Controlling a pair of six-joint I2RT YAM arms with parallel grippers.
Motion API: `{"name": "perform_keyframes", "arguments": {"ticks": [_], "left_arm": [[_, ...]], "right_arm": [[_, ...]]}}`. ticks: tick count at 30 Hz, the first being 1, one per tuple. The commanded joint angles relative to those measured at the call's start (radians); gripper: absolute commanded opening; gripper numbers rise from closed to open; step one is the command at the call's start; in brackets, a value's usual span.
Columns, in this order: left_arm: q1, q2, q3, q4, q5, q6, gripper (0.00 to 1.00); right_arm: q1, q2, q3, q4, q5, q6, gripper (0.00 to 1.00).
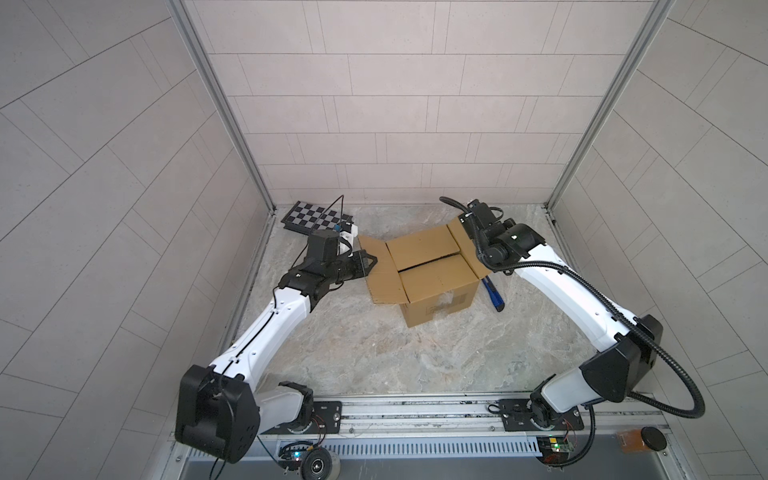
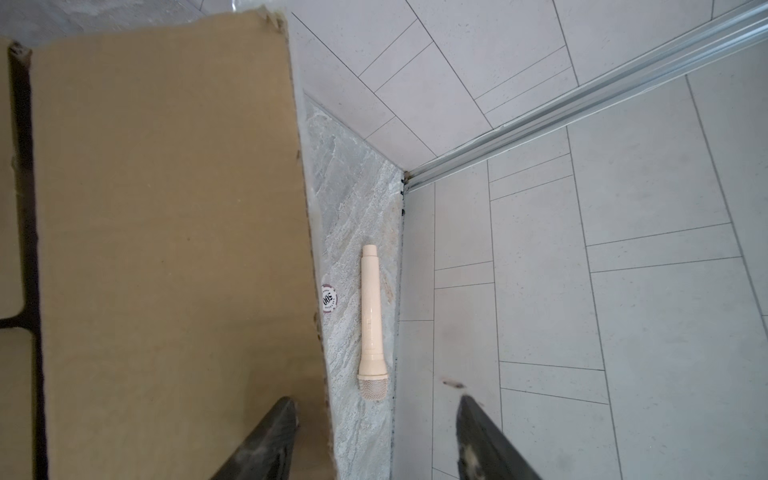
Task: Unpack the express box
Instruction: 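Reach the right gripper down into the box and grasp the plastic snack bag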
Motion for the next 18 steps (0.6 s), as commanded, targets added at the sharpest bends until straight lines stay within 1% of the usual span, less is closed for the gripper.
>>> {"name": "perform_keyframes", "arguments": {"ticks": [1,5,7,8,9,11,13,14,15,16,18], "left_arm": [[0.003,0.014,-0.010,-0.036,0.004,0.035,0.00],[0.003,0.016,-0.011,-0.036,0.007,0.036,0.00],[0.003,0.018,-0.011,-0.034,0.009,0.033,0.00],[0.003,0.018,-0.011,-0.032,0.011,0.033,0.00],[0.003,0.019,-0.011,-0.031,0.012,0.032,0.00],[0.002,0.022,-0.010,-0.029,0.019,0.028,0.00],[0.003,0.024,-0.009,-0.029,0.020,0.027,0.00],[0.003,0.025,-0.009,-0.027,0.019,0.027,0.00],[0.003,0.027,-0.009,-0.025,0.019,0.027,0.00],[0.003,0.028,-0.009,-0.023,0.021,0.026,0.00],[0.003,0.032,-0.007,-0.022,0.023,0.025,0.00]], "right_arm": [[0.008,0.030,-0.010,0.017,0.118,-0.029,0.63],[0.040,0.049,-0.038,0.081,0.118,-0.062,0.62],[0.057,0.084,-0.036,0.083,0.131,-0.071,0.59],[0.061,0.106,-0.026,0.073,0.133,-0.071,0.54],[0.067,0.128,-0.016,0.060,0.134,-0.065,0.47],[0.086,0.159,-0.002,0.051,0.149,-0.053,0.39],[0.116,0.177,-0.003,0.070,0.151,-0.064,0.34],[0.126,0.187,-0.002,0.080,0.123,-0.065,0.30],[0.131,0.191,0.003,0.079,0.072,-0.054,0.25],[0.131,0.194,0.010,0.074,0.015,-0.036,0.22],[0.126,0.187,0.019,0.070,-0.140,0.012,0.19]]}}
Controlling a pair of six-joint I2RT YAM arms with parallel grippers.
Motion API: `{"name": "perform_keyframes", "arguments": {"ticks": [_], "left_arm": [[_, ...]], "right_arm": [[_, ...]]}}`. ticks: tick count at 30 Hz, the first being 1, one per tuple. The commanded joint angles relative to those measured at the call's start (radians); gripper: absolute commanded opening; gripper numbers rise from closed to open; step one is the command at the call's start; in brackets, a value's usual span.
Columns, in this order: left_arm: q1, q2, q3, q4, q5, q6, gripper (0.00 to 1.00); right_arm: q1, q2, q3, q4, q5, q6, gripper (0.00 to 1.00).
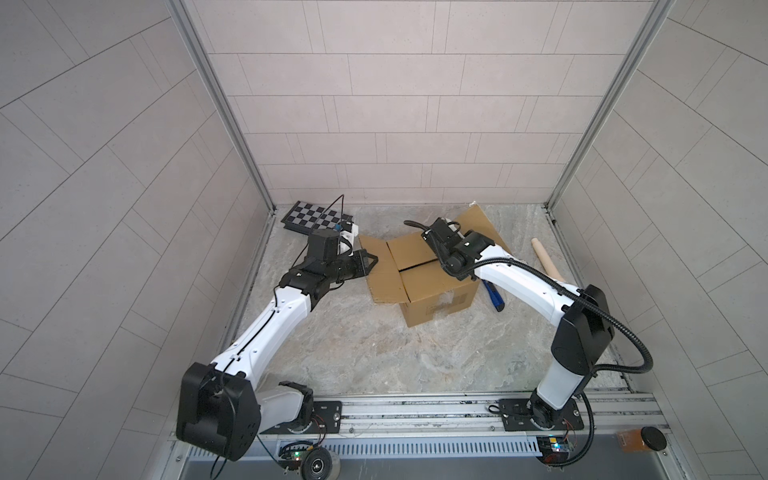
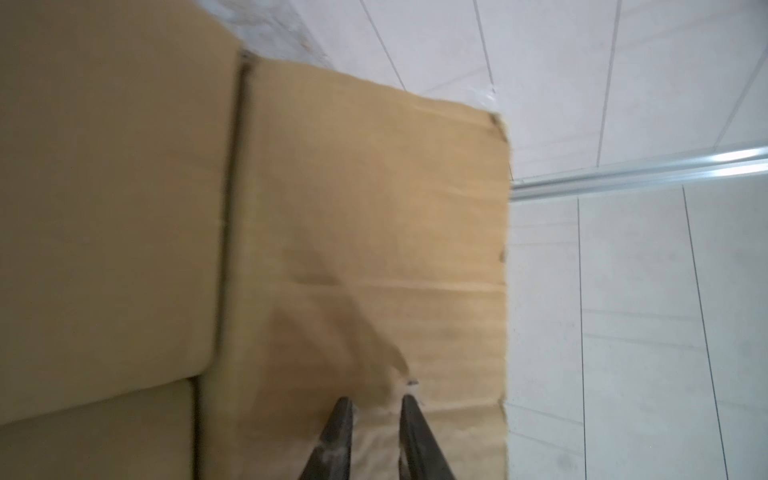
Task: Unpack the express box
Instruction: 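Reach the right gripper down into the box and grasp the plastic snack bag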
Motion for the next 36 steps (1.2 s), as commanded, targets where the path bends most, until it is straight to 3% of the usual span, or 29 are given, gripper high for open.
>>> {"name": "perform_keyframes", "arguments": {"ticks": [1,5,9,18,23,27,36], "left_arm": [[0.002,0.021,-0.008,-0.037,0.009,0.030,0.00],[0.002,0.023,-0.009,-0.035,0.009,0.030,0.00],[0.001,0.024,-0.009,-0.035,0.011,0.029,0.00],[0.001,0.022,-0.011,-0.034,0.011,0.027,0.00],[0.001,0.020,-0.010,-0.035,0.014,0.028,0.00],[0.002,0.021,-0.007,-0.034,0.014,0.027,0.00],[0.001,0.017,0.004,-0.026,0.026,0.013,0.00]], "right_arm": [[-0.006,-0.023,0.031,-0.004,-0.246,0.070,0.19],[-0.012,-0.038,-0.010,0.048,-0.479,0.151,0.20],[-0.041,-0.015,-0.055,0.093,-0.635,0.234,0.22],[-0.045,0.091,-0.045,0.099,-0.755,0.403,0.36],[-0.032,0.115,-0.090,0.188,-0.755,0.493,0.60],[-0.025,0.135,-0.111,0.241,-0.702,0.557,0.72],[-0.013,0.273,-0.079,0.272,-0.611,0.638,0.79]]}}
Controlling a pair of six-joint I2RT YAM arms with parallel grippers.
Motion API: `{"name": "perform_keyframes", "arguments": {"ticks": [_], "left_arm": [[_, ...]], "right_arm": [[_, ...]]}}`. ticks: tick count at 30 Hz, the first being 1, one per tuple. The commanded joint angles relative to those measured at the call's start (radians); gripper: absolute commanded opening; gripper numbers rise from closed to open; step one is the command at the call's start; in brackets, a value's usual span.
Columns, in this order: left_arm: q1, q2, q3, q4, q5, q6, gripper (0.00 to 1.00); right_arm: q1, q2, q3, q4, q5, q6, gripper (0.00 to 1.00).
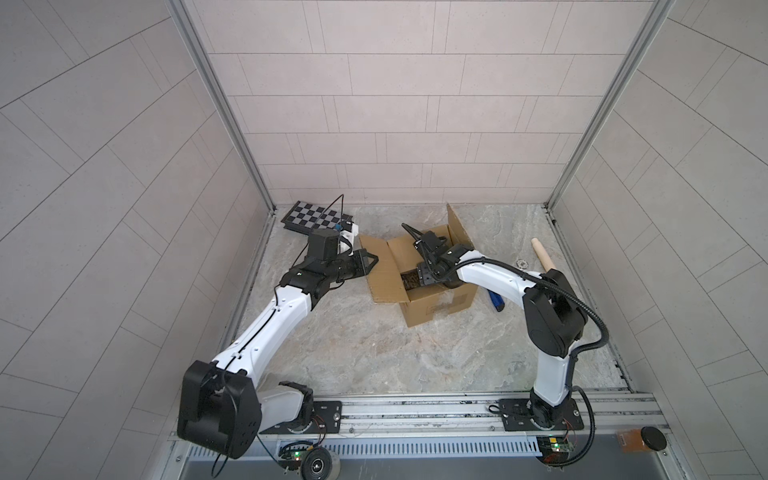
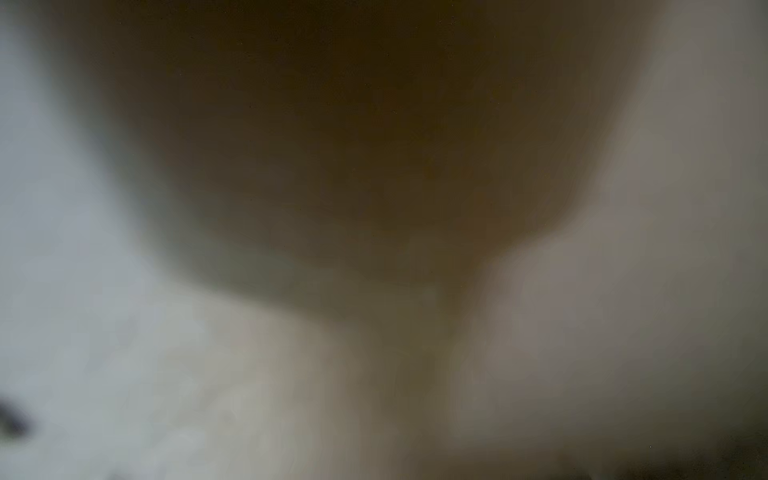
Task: Unpack the express box
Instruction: 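Reach the right gripper down into the box and grasp the plastic snack bag, then lift the clear snack bag up out of the box with the right gripper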
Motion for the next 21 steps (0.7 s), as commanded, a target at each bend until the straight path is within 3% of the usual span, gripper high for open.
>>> {"name": "perform_keyframes", "arguments": {"ticks": [1,6,8,9,11,13,21], "left_arm": [[-0.003,0.006,0.007,-0.037,0.016,0.023,0.00],[-0.003,0.007,0.017,-0.027,0.025,0.011,0.00],[-0.003,0.006,0.017,-0.026,0.026,0.010,0.00],[-0.003,0.007,0.017,-0.028,0.025,0.010,0.00],[-0.003,0.004,0.020,-0.033,0.023,0.010,0.00],[-0.003,0.001,0.023,-0.048,0.011,0.013,0.00],[-0.002,0.004,0.077,-0.187,-0.125,0.021,0.00]], "right_arm": [[0.012,0.091,0.007,0.005,0.012,0.068,0.79],[0.014,0.160,0.033,0.025,-0.022,0.098,0.78],[0.014,0.186,0.049,0.029,-0.049,0.105,0.70],[0.014,0.191,0.054,0.034,-0.063,0.105,0.60],[0.013,0.181,0.062,0.048,-0.100,0.105,0.18],[0.013,0.140,0.062,0.072,-0.140,0.097,0.01],[0.015,-0.155,0.128,0.139,-0.320,0.023,0.00]]}}
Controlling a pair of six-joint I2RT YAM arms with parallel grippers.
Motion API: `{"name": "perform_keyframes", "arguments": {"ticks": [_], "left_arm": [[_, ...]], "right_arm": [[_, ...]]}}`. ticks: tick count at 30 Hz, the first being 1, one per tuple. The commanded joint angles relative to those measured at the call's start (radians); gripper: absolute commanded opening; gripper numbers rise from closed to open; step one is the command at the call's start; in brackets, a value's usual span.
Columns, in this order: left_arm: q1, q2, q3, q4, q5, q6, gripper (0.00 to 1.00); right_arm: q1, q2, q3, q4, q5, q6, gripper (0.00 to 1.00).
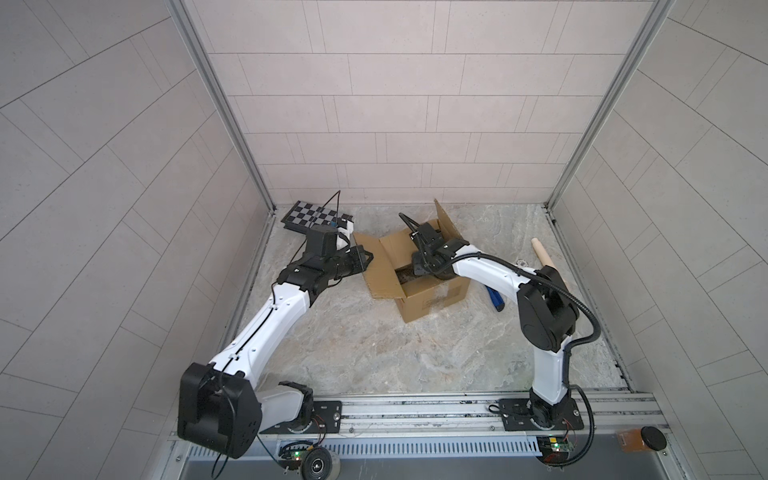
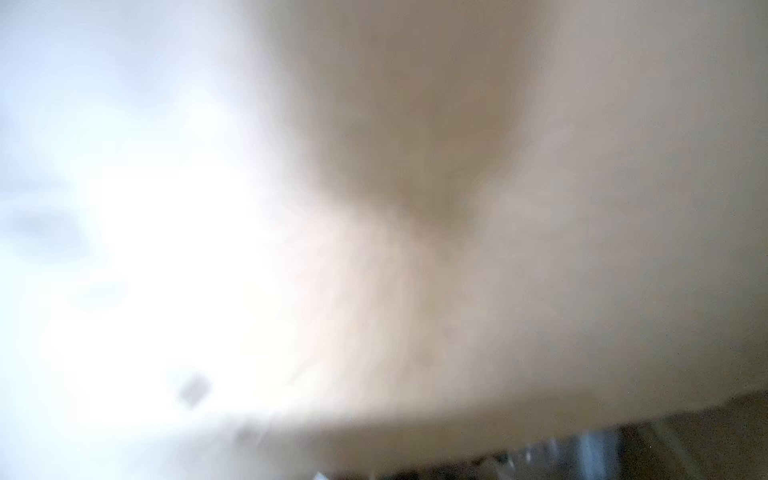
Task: Unpack the express box
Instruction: 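Lift the clear snack bag up out of the box with the right gripper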
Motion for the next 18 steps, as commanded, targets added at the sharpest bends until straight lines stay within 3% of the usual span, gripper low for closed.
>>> {"name": "perform_keyframes", "arguments": {"ticks": [1,9,18], "left_arm": [[-0.010,0.003,0.024,-0.101,-0.049,0.031,0.00],[-0.010,0.001,0.078,-0.183,-0.118,0.027,0.00],[-0.010,-0.001,0.129,-0.229,-0.150,0.014,0.00]], "right_arm": [[0.022,-0.187,0.043,0.106,-0.177,-0.013,0.00],[0.036,-0.344,0.075,0.160,-0.227,0.019,0.00],[0.110,-0.331,0.184,0.133,-0.278,0.025,0.00]]}}
